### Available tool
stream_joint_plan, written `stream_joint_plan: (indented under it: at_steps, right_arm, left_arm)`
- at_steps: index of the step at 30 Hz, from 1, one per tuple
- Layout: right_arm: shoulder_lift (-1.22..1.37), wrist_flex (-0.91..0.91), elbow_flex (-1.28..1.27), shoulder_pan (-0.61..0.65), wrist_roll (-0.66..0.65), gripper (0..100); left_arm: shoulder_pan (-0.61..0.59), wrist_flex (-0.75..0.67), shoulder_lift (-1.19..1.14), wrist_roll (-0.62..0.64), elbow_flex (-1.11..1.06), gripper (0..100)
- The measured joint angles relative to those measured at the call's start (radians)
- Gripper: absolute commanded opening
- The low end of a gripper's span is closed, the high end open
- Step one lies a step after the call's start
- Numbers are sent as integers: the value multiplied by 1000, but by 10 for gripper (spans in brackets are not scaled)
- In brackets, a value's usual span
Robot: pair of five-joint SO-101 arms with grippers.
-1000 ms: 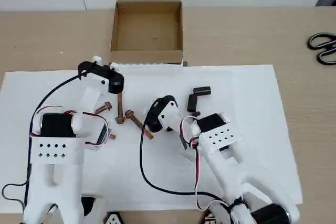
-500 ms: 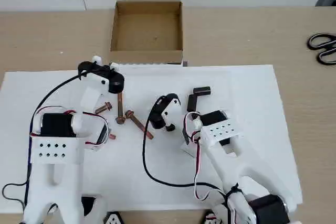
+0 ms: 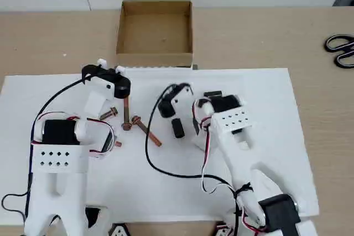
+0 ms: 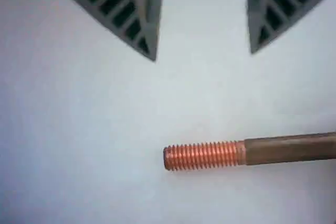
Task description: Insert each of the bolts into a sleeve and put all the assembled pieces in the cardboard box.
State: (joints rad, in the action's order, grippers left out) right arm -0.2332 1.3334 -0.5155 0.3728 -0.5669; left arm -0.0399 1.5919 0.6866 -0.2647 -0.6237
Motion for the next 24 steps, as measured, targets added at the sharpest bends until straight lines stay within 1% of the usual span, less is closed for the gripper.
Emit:
stream_joint_plan:
  at_steps: [6, 8, 10, 11, 13, 16, 20, 24]
  right_arm:
    - [2, 215, 238, 2, 77, 5]
    - [2, 293, 322, 0, 106, 3]
    - [2, 342, 384, 0, 135, 3]
    - [2, 356, 396, 2, 146, 3]
    - [2, 371, 405, 2, 172, 3]
    - [-32, 381, 407, 0, 221, 3]
    - [-100, 382, 385, -17, 232, 3]
    - [-133, 382, 324, -72, 232, 3]
  left_arm:
    - [0, -2, -2, -8, -14, 107]
    - [0, 2, -2, -12, -9, 73]
    - [0, 34, -9, -12, 26, 21]
    - [0, 54, -23, -12, 55, 5]
    - [0, 103, -78, -12, 135, 9]
    - [-48, 126, -216, -12, 299, 15]
    - [-115, 132, -420, -6, 511, 21]
    - [-117, 132, -548, -37, 585, 32]
